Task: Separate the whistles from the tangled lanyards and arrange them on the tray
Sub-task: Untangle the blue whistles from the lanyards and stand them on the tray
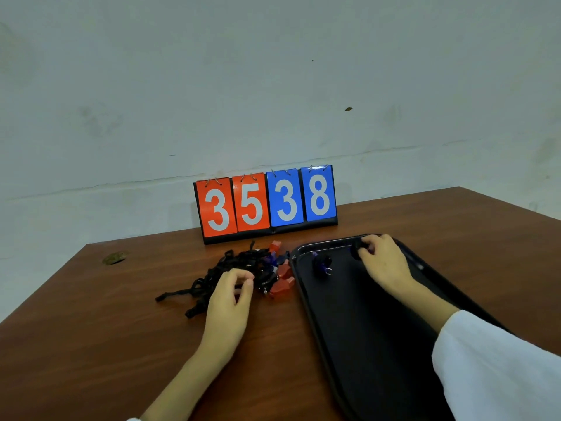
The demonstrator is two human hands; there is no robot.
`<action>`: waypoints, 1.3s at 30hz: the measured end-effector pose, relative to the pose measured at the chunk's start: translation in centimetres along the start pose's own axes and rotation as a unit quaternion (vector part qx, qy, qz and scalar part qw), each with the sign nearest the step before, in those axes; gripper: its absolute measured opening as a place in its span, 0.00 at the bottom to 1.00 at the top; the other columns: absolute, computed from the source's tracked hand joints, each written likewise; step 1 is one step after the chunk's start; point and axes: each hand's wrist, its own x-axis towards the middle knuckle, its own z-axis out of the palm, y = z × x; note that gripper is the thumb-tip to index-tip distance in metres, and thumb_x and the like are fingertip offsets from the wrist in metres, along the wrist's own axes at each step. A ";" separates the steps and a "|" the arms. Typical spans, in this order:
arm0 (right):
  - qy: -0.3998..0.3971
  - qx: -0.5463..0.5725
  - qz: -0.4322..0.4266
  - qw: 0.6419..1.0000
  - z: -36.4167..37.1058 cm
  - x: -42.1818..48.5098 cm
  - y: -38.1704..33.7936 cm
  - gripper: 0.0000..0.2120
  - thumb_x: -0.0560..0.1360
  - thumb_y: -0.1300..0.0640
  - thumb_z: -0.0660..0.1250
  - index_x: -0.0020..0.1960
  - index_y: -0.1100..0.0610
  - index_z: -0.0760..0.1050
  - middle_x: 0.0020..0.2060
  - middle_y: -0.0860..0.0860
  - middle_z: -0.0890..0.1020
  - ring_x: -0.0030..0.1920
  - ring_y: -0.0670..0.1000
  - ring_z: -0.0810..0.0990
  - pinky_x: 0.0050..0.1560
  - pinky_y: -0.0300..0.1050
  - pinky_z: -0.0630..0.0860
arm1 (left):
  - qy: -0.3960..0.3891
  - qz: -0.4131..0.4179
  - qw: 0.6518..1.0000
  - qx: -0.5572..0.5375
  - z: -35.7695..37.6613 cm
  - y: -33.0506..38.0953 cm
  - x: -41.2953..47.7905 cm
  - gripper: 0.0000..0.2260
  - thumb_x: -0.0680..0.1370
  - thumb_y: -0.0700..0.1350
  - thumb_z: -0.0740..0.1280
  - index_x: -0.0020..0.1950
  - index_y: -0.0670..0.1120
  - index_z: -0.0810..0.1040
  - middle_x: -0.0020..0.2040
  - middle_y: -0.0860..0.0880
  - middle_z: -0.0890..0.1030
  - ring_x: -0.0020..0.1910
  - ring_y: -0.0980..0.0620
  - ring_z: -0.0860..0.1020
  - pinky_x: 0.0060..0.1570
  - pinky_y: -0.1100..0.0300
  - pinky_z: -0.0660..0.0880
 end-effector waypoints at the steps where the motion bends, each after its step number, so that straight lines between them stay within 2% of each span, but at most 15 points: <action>1: 0.001 -0.008 0.002 1.000 0.2 0.0 0.6 0.17 0.77 0.57 0.61 0.65 0.56 0.72 0.57 0.54 0.73 0.41 0.49 0.73 0.41 0.41 0.68 | 0.002 0.004 1.000 0.003 -0.1 0.0 0.0 0.07 0.80 0.44 0.61 0.48 0.56 0.74 0.49 0.58 0.76 0.50 0.68 0.73 0.45 0.73 0.68; 3: -0.001 -0.018 -0.005 1.000 0.4 0.0 1.1 0.17 0.77 0.57 0.62 0.66 0.55 0.71 0.57 0.53 0.73 0.44 0.49 0.74 0.42 0.41 0.69 | 0.001 0.008 1.000 0.012 -0.1 0.0 -0.1 0.07 0.80 0.45 0.61 0.47 0.58 0.73 0.48 0.58 0.76 0.48 0.69 0.72 0.45 0.71 0.68; 7: -0.006 -0.037 -0.017 0.999 0.9 -0.1 1.0 0.19 0.76 0.56 0.64 0.66 0.54 0.70 0.57 0.52 0.73 0.45 0.47 0.75 0.43 0.39 0.71 | -0.007 -0.002 0.999 0.035 0.0 -0.2 0.0 0.07 0.79 0.43 0.62 0.46 0.56 0.74 0.48 0.58 0.75 0.48 0.64 0.73 0.44 0.70 0.68; 11: -0.007 -0.024 -0.005 1.000 0.8 -0.3 0.8 0.19 0.76 0.53 0.62 0.66 0.54 0.70 0.57 0.53 0.73 0.43 0.47 0.75 0.42 0.39 0.70 | -0.007 -0.025 0.999 0.029 0.0 -0.1 0.1 0.11 0.77 0.36 0.63 0.46 0.53 0.75 0.49 0.58 0.74 0.48 0.63 0.73 0.43 0.71 0.68; 13: -0.002 -0.032 0.005 0.999 0.6 -0.4 0.5 0.20 0.76 0.51 0.61 0.67 0.54 0.70 0.58 0.54 0.73 0.50 0.50 0.76 0.49 0.44 0.73 | -0.008 -0.032 0.999 0.029 -0.1 0.0 0.1 0.13 0.76 0.33 0.63 0.46 0.53 0.75 0.49 0.58 0.74 0.47 0.63 0.73 0.43 0.71 0.69; 15: 0.034 -0.057 -0.001 0.998 0.1 -0.6 0.1 0.20 0.76 0.51 0.60 0.67 0.54 0.69 0.59 0.54 0.73 0.56 0.54 0.73 0.58 0.51 0.69 | -0.008 -0.037 0.999 0.031 -0.1 0.1 0.0 0.14 0.76 0.33 0.62 0.46 0.52 0.76 0.49 0.59 0.74 0.46 0.62 0.73 0.42 0.70 0.69; 17: 0.084 -0.052 -0.032 0.995 -0.4 -0.8 -0.8 0.19 0.76 0.52 0.61 0.66 0.54 0.70 0.58 0.53 0.73 0.57 0.53 0.71 0.60 0.50 0.66 | -0.007 -0.040 0.999 0.033 -0.1 0.2 0.0 0.14 0.76 0.32 0.62 0.45 0.53 0.75 0.49 0.58 0.74 0.45 0.61 0.73 0.43 0.68 0.71; 19: 0.100 -0.027 -0.083 0.991 -0.4 -1.1 -2.5 0.17 0.75 0.53 0.62 0.63 0.53 0.72 0.56 0.51 0.73 0.56 0.50 0.72 0.59 0.47 0.68 | -0.007 -0.038 0.999 0.038 -0.1 0.1 0.0 0.14 0.76 0.32 0.62 0.46 0.52 0.75 0.49 0.57 0.74 0.48 0.60 0.74 0.50 0.65 0.71; 22: 0.005 -0.011 -0.150 0.989 0.8 -0.9 -5.8 0.10 0.75 0.54 0.63 0.55 0.52 0.76 0.51 0.47 0.74 0.52 0.46 0.74 0.54 0.41 0.72 | -0.016 -0.034 0.997 0.062 0.0 -0.2 0.2 0.13 0.76 0.33 0.62 0.48 0.51 0.76 0.51 0.55 0.75 0.54 0.57 0.73 0.57 0.60 0.70; 24: -0.097 -0.025 -0.173 0.980 2.3 -0.6 -8.0 0.07 0.76 0.55 0.63 0.51 0.53 0.79 0.47 0.46 0.76 0.48 0.44 0.76 0.52 0.40 0.74 | -0.020 -0.031 0.997 0.069 0.0 -0.2 0.1 0.13 0.76 0.33 0.62 0.49 0.51 0.76 0.51 0.55 0.75 0.55 0.56 0.73 0.57 0.62 0.69; 26: -0.151 -0.044 -0.179 0.971 4.5 0.0 -9.7 0.07 0.75 0.55 0.64 0.47 0.55 0.80 0.45 0.47 0.80 0.45 0.45 0.78 0.52 0.43 0.77 | -0.018 -0.024 0.997 0.072 0.0 -0.2 0.1 0.13 0.76 0.33 0.62 0.49 0.51 0.76 0.51 0.55 0.75 0.55 0.56 0.73 0.56 0.62 0.69; 29: -0.150 -0.092 -0.170 0.970 7.3 1.1 -11.0 0.09 0.74 0.53 0.65 0.45 0.58 0.79 0.42 0.52 0.81 0.44 0.50 0.79 0.50 0.49 0.79 | -0.017 -0.016 0.996 0.080 0.0 -0.3 0.1 0.12 0.75 0.33 0.62 0.49 0.50 0.77 0.50 0.55 0.74 0.55 0.55 0.72 0.55 0.62 0.69; 32: -0.128 -0.140 -0.156 0.969 8.7 1.9 -11.8 0.11 0.74 0.50 0.65 0.41 0.57 0.74 0.38 0.52 0.78 0.45 0.53 0.79 0.49 0.50 0.78 | -0.017 -0.005 0.995 0.097 0.2 -0.2 0.2 0.11 0.76 0.34 0.62 0.51 0.48 0.78 0.51 0.54 0.75 0.55 0.57 0.70 0.54 0.66 0.65; 35: -0.124 -0.181 -0.150 0.964 9.5 2.6 -12.3 0.15 0.72 0.44 0.65 0.41 0.56 0.70 0.39 0.52 0.75 0.46 0.54 0.77 0.49 0.49 0.77 | -0.013 0.004 0.994 0.105 0.2 -0.2 0.3 0.11 0.76 0.35 0.61 0.51 0.49 0.78 0.51 0.55 0.74 0.55 0.59 0.68 0.58 0.63 0.65; 39: -0.165 -0.182 -0.130 0.961 10.4 3.1 -12.7 0.19 0.68 0.38 0.66 0.38 0.55 0.70 0.40 0.52 0.76 0.47 0.54 0.77 0.50 0.50 0.76 | -0.014 -0.003 0.994 0.110 0.3 -0.2 0.4 0.11 0.76 0.35 0.61 0.50 0.49 0.78 0.51 0.57 0.72 0.54 0.61 0.67 0.60 0.60 0.66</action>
